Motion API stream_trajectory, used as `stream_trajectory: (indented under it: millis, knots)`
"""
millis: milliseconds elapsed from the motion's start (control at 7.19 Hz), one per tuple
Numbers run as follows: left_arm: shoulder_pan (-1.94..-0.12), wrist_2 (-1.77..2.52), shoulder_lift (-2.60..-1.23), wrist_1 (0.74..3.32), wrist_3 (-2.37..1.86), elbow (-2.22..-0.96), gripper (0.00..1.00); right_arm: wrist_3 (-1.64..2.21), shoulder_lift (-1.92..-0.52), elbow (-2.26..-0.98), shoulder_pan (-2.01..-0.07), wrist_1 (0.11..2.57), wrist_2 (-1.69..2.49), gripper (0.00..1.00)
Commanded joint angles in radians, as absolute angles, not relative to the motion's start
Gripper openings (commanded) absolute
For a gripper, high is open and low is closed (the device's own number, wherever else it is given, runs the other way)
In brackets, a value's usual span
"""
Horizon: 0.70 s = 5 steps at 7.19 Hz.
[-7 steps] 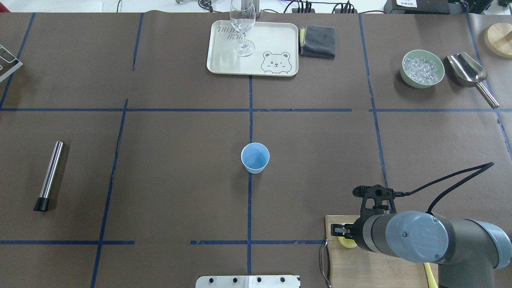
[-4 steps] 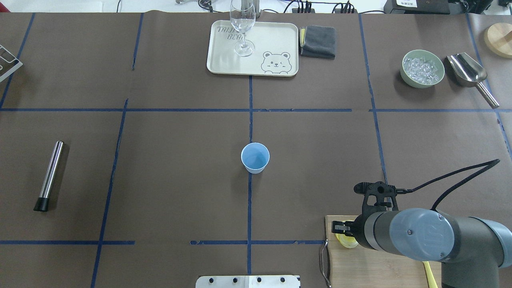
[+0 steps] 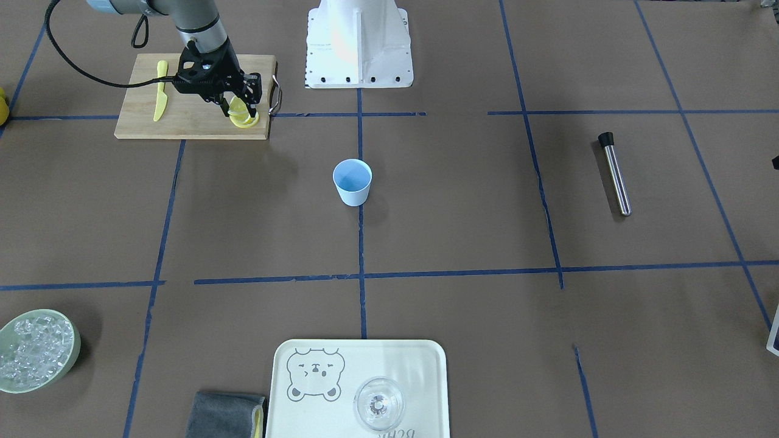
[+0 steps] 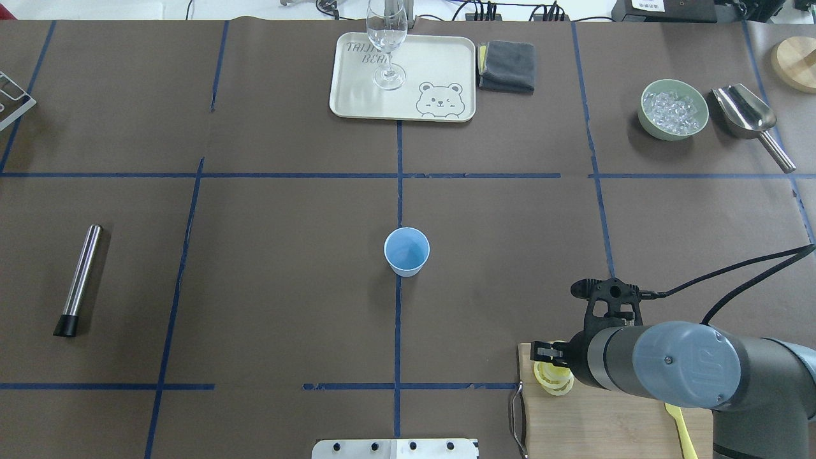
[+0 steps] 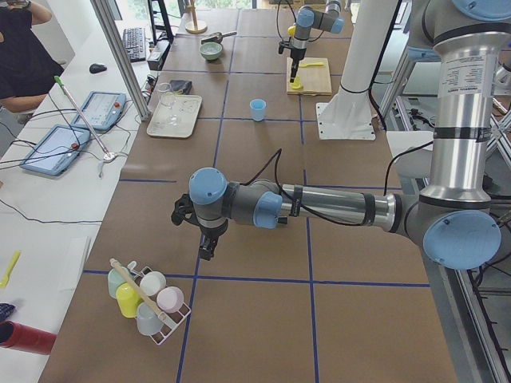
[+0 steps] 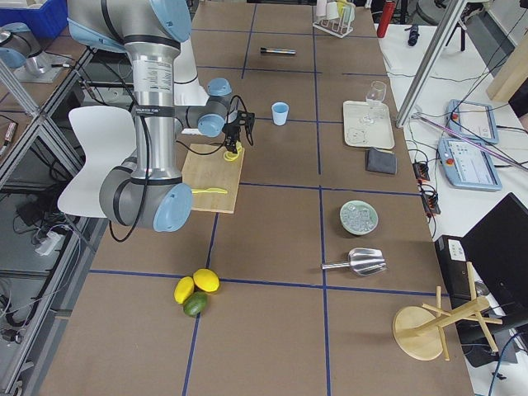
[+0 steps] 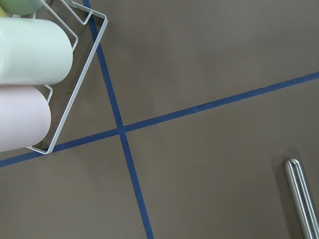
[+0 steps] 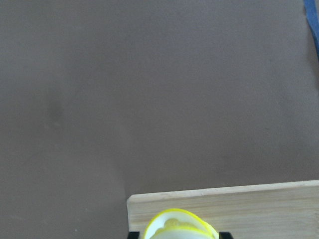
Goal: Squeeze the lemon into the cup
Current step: 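Carry the lemon slice with the right gripper over the blue cup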
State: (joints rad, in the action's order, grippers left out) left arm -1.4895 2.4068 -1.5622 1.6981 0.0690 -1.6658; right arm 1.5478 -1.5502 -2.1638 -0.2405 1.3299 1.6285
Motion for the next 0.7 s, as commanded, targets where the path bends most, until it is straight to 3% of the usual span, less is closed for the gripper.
stream_trajectory:
  millis: [0, 556]
  knots:
    - [-1.489, 2.407, -1.562, 1.698, 0.069, -1.664, 1.00, 1.548, -1.531, -2.178, -0.261, 1.330, 1.635, 0.60]
    - [-1.489, 2.407, -1.562, 1.698, 0.072, -1.660, 1.00, 1.548, -1.237, -2.119, -0.354, 1.503, 1.641, 0.60]
